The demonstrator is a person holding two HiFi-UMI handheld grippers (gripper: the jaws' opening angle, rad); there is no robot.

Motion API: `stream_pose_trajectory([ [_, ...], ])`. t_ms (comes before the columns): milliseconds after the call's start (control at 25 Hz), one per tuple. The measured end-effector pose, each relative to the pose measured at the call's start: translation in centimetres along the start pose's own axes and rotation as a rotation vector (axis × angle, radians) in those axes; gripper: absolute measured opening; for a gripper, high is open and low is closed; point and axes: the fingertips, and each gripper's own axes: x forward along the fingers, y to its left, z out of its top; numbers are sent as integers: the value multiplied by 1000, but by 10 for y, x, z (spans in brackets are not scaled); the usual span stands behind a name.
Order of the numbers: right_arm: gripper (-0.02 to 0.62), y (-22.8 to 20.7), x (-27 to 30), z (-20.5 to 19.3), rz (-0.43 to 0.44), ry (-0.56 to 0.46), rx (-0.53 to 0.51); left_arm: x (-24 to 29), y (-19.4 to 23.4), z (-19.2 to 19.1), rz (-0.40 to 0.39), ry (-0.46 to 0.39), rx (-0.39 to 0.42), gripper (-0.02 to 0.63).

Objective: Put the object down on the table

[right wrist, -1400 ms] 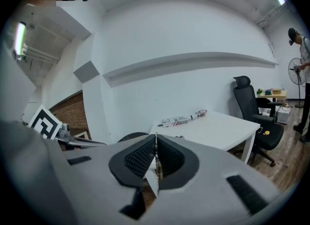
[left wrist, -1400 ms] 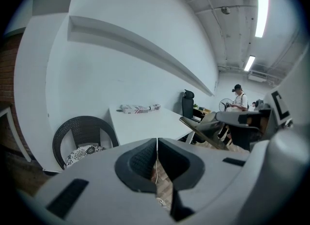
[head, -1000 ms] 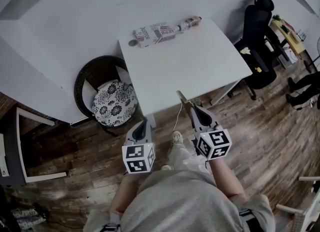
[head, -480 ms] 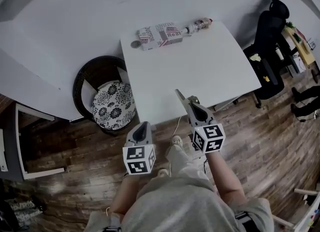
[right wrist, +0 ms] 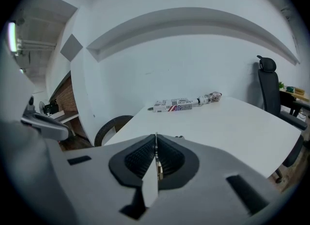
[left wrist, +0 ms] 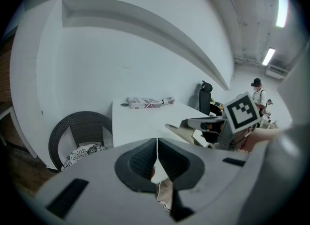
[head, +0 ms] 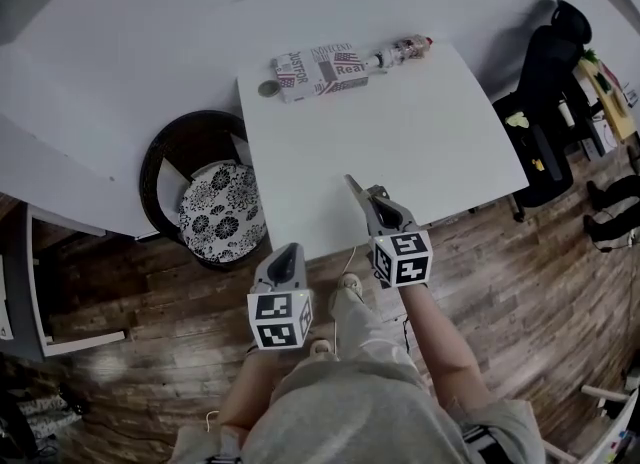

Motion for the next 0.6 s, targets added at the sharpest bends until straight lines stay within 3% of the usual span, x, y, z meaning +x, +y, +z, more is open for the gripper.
stream_pose_trajectory([
  [600,15,-17,35,-21,-20,70,10,13,-18,-5,-37,22,13,11],
])
